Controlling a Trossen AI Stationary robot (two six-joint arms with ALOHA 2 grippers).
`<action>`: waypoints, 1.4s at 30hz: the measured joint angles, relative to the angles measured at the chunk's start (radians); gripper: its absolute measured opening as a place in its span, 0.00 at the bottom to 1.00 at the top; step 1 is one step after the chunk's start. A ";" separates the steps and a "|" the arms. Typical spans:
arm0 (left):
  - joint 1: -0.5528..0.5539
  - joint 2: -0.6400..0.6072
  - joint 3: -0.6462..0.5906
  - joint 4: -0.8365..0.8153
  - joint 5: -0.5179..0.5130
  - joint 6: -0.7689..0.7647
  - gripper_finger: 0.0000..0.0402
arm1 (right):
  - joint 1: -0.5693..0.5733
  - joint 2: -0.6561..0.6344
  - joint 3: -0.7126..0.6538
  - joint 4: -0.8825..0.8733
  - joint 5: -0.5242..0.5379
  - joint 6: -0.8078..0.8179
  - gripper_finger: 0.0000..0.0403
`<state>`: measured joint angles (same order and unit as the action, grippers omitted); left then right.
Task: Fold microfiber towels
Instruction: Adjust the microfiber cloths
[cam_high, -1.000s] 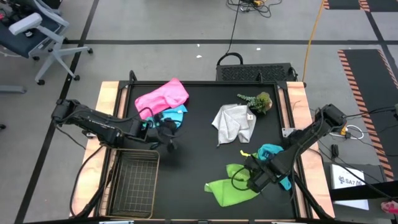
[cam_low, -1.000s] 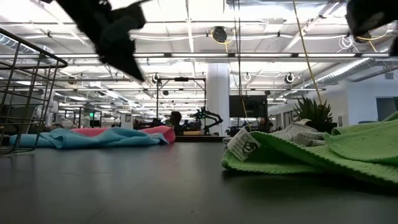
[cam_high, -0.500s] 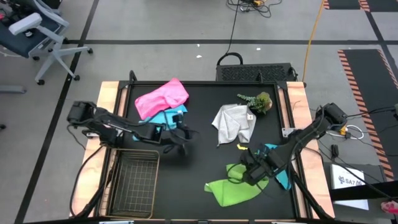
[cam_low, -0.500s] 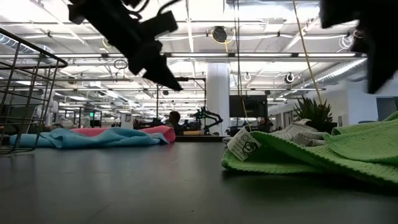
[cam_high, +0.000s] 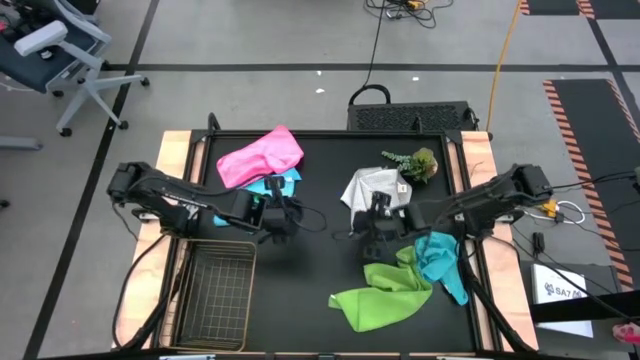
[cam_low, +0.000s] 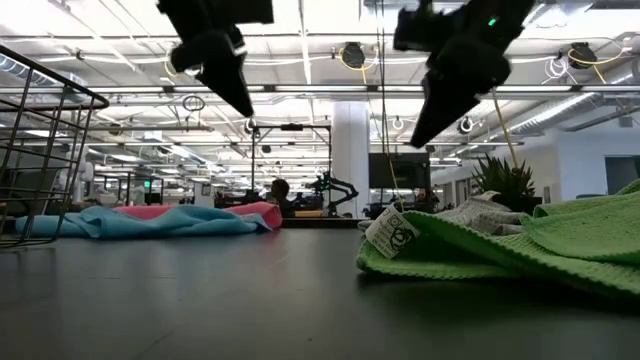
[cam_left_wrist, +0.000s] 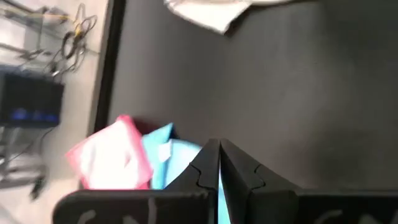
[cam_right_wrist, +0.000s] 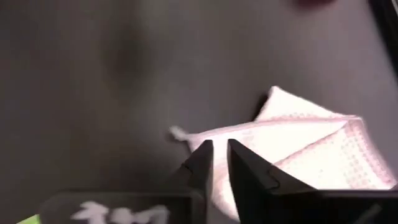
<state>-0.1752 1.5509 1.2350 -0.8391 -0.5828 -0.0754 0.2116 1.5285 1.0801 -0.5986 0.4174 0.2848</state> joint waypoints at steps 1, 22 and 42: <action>-0.007 0.000 0.009 -0.032 -0.020 -0.020 0.04 | -0.016 0.011 0.000 -0.005 -0.002 -0.012 0.15; -0.019 -0.001 -0.019 -0.066 -0.171 -0.233 0.04 | -0.082 0.031 -0.146 -0.286 0.037 0.045 0.26; 0.064 -0.001 -0.023 0.006 -0.133 -0.218 0.04 | -0.278 -0.131 -0.147 -0.458 0.025 0.377 0.27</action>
<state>-0.1108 1.5501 1.2125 -0.8336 -0.7157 -0.2935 -0.0660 1.3974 0.9335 -1.0570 0.4423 0.6620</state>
